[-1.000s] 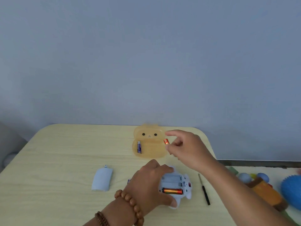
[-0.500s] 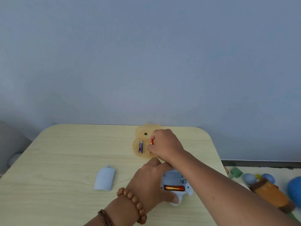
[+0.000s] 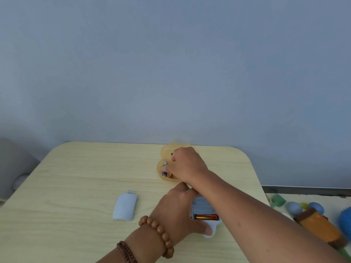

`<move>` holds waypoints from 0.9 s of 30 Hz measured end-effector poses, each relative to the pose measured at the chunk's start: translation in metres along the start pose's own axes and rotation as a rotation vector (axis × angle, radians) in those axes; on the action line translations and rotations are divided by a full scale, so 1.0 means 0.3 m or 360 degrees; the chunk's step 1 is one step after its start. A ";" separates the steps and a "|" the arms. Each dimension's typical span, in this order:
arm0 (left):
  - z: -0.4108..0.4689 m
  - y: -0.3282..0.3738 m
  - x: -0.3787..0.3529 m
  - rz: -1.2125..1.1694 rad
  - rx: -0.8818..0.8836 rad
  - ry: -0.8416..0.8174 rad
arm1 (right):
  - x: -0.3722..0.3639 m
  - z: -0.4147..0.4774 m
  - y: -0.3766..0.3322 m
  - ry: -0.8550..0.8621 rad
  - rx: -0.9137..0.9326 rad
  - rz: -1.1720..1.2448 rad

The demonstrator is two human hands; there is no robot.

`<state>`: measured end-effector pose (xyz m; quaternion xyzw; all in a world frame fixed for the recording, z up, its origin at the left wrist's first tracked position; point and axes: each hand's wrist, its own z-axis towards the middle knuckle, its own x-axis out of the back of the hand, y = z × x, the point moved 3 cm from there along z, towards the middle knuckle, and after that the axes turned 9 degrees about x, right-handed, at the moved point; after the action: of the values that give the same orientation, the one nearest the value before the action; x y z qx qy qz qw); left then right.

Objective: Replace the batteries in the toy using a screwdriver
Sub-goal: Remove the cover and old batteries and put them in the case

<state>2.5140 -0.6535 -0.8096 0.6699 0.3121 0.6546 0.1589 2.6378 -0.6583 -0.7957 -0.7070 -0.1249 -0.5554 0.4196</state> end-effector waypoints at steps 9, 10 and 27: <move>-0.003 0.006 0.018 0.0099 0.0041 -0.0046 | 0.175 -0.371 0.116 0.0437 0.0039 0.0459; -0.003 0.007 0.020 0.0113 0.0038 -0.0052 | 0.157 -0.439 0.142 0.0343 0.0052 0.0444; -0.050 0.076 -0.002 0.0185 0.0146 0.0201 | 0.061 -0.575 0.226 0.0167 0.0246 0.0357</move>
<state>2.5042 -0.6741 -0.7945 0.6509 0.3118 0.6887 0.0700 2.5704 -0.8318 -0.8049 -0.6522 -0.0654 -0.5300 0.5380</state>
